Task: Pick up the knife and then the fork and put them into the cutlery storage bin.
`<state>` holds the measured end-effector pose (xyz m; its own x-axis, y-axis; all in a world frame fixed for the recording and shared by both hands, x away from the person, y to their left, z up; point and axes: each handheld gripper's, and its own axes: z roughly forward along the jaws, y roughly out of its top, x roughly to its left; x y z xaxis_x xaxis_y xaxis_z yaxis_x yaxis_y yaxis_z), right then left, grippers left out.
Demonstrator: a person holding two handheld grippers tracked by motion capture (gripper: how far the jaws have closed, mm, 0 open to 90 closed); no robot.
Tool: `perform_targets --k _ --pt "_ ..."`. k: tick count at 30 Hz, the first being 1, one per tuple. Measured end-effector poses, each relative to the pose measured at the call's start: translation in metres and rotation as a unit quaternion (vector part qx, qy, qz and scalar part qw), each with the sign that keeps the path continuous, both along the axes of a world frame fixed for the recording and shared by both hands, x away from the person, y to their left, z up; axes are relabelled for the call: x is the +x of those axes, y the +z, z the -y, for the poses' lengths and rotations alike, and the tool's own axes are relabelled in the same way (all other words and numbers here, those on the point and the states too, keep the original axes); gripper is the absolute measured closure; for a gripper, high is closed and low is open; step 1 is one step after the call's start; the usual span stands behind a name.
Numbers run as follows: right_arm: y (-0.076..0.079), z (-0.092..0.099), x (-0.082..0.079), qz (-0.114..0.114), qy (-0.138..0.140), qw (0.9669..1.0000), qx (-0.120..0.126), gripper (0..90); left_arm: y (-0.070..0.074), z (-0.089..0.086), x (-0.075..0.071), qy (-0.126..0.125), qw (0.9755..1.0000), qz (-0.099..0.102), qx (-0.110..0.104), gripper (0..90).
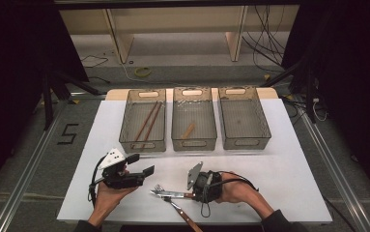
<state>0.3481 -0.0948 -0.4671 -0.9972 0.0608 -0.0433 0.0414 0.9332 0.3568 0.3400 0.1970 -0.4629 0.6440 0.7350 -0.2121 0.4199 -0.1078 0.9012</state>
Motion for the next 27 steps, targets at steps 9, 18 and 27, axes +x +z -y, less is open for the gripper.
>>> perform_targets --k 9,18,27 --pt "0.002 0.002 0.000 -0.007 -0.010 0.9998 0.013 77.1 0.000 -0.001 0.000 0.003 1.0000 0.000 -0.003 20.3" --pt "0.008 0.009 0.006 -0.009 -0.041 0.9983 0.040 77.1 0.002 -0.004 -0.001 0.012 0.9999 0.008 -0.009 20.3" --pt "0.015 0.019 0.013 -0.014 -0.091 0.9935 0.068 77.2 0.004 -0.006 -0.003 0.021 0.9994 0.021 -0.015 20.5"
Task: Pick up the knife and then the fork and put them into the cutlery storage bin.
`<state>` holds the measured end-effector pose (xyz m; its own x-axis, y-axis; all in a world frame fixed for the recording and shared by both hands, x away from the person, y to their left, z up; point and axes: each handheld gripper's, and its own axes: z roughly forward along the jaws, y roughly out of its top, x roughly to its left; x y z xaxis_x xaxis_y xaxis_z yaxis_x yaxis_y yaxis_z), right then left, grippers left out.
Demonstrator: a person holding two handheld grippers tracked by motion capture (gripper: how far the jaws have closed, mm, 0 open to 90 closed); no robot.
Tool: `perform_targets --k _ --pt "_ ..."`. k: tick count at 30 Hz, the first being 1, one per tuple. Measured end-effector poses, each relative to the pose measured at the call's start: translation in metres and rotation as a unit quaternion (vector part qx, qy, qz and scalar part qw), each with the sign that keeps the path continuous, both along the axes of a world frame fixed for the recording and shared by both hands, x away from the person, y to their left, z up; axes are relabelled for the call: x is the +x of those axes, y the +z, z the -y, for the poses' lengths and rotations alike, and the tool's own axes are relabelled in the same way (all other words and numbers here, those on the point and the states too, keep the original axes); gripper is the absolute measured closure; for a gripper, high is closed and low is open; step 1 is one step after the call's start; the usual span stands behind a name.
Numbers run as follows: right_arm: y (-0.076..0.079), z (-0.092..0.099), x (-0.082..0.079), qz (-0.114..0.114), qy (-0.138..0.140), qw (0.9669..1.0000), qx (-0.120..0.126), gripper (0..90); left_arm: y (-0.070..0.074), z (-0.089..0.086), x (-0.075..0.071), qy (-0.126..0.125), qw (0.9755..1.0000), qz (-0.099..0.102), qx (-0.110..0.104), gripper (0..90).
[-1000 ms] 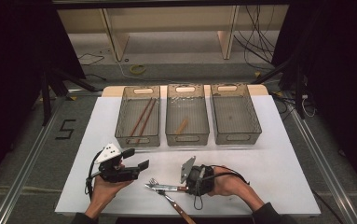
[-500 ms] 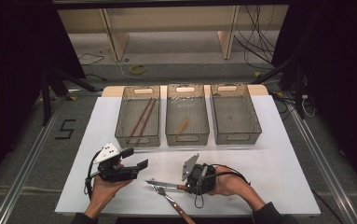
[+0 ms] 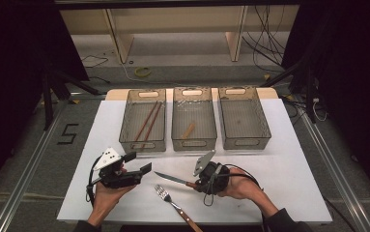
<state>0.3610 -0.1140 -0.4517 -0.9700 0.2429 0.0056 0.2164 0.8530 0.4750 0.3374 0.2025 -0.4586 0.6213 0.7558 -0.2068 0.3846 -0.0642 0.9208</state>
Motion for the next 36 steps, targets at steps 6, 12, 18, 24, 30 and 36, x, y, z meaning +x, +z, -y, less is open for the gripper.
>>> perform_targets --k 6,12,18,24,30,36 --pt "0.009 0.012 0.008 0.000 -0.036 0.9990 0.025 77.2 0.000 -0.001 0.000 0.004 1.0000 0.002 -0.001 20.5" --pt "0.023 0.028 0.016 0.006 -0.070 0.9962 0.052 77.2 -0.001 -0.001 0.000 0.004 1.0000 0.000 0.000 20.5" --pt "0.032 0.043 0.025 0.012 -0.102 0.9921 0.072 77.2 -0.001 -0.001 0.000 0.003 1.0000 -0.001 -0.001 20.4" --pt "0.038 0.054 0.034 0.019 -0.128 0.9882 0.082 77.2 -0.001 -0.001 0.000 0.004 1.0000 0.000 -0.001 20.4" --pt "0.044 0.064 0.044 0.028 -0.153 0.9833 0.094 77.2 -0.001 0.000 0.000 0.004 1.0000 -0.001 0.000 20.4" --pt "0.054 0.079 0.058 0.040 -0.189 0.9755 0.104 77.2 -0.001 -0.001 0.000 0.004 1.0000 0.000 -0.001 20.4"
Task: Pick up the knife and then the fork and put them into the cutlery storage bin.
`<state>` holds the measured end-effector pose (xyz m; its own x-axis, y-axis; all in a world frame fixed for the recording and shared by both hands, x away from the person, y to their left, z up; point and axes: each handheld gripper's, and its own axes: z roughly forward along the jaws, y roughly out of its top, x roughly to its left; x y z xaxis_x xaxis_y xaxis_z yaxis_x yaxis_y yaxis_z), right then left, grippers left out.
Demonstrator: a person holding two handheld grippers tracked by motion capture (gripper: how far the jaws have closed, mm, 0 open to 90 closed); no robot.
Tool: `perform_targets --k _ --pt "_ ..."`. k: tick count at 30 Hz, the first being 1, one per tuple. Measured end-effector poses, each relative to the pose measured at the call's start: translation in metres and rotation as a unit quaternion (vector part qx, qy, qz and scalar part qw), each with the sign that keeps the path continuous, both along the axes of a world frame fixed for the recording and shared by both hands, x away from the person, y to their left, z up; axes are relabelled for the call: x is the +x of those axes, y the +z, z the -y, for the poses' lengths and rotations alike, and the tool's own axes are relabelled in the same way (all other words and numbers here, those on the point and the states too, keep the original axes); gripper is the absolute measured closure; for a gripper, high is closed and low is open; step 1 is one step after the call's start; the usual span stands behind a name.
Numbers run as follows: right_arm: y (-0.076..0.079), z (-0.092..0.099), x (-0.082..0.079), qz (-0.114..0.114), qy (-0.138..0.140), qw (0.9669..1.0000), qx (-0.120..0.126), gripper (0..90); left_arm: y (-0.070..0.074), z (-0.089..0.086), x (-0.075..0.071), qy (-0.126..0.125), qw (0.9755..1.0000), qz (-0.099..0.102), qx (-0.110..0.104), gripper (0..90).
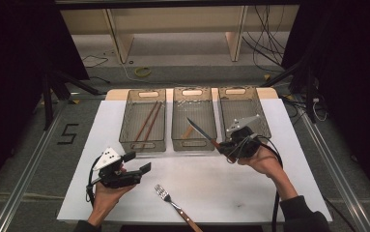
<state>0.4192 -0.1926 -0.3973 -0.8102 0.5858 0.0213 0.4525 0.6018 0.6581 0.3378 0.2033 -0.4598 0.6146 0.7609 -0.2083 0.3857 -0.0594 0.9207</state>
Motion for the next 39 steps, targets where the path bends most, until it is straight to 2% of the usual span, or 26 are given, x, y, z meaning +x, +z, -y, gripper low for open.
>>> perform_targets --k 5,10,27,39 --pt "0.010 0.012 0.013 0.006 -0.030 0.9995 0.007 77.2 0.000 0.000 0.000 -0.001 1.0000 0.000 0.001 20.4" --pt "0.014 0.021 0.023 0.009 -0.048 0.9987 0.013 77.2 0.000 0.000 0.000 -0.001 1.0000 0.001 0.001 20.4" --pt "0.015 0.037 0.054 0.004 -0.099 0.9950 0.009 77.2 0.000 0.000 0.000 -0.001 1.0000 0.002 0.000 20.4" --pt "0.017 0.044 0.070 0.000 -0.129 0.9917 0.005 77.1 -0.001 0.000 0.000 -0.001 1.0000 0.002 0.001 20.4"
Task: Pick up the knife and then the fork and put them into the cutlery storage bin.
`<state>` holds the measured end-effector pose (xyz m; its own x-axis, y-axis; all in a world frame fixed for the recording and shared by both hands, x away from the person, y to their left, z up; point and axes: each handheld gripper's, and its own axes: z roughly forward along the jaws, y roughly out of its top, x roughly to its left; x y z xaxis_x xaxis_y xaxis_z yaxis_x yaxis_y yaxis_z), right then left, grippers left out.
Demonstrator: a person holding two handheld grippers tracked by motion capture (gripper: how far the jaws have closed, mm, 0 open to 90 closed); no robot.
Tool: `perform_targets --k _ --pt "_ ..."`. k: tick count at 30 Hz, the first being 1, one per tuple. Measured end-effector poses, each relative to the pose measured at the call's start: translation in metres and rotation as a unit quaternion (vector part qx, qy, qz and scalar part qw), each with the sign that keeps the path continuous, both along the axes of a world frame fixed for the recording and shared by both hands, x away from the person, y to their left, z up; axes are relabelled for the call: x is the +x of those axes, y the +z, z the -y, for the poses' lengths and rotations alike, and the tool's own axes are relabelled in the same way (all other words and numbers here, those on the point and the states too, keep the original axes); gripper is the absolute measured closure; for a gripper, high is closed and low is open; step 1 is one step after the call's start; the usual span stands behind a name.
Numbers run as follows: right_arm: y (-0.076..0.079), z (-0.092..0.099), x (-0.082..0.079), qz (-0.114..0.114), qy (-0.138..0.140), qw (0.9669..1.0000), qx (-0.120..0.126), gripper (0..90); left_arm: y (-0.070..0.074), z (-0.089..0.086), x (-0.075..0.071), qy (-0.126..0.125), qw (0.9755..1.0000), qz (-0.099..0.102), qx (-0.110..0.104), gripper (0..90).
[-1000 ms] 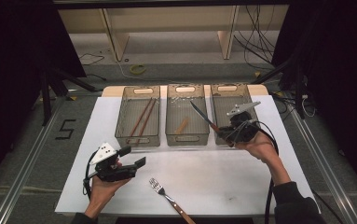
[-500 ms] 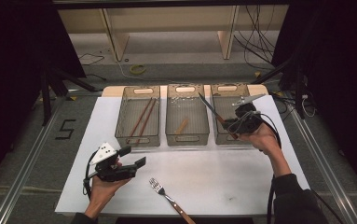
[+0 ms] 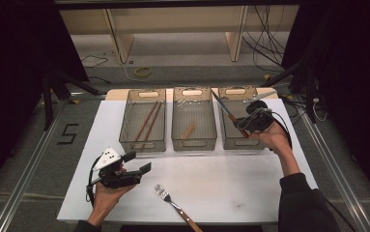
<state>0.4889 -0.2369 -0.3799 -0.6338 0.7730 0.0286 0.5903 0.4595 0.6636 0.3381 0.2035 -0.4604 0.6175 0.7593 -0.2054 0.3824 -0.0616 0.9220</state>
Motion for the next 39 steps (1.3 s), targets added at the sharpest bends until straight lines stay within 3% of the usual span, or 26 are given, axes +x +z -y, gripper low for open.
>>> perform_targets --k 20,39 --pt "-0.007 0.012 0.021 -0.017 -0.065 0.9977 -0.008 77.1 0.000 0.000 0.000 0.001 1.0000 -0.001 0.000 20.4" --pt "-0.018 0.012 0.024 -0.030 -0.098 0.9945 -0.017 77.0 -0.001 0.000 0.000 0.001 1.0000 -0.001 0.001 20.5"
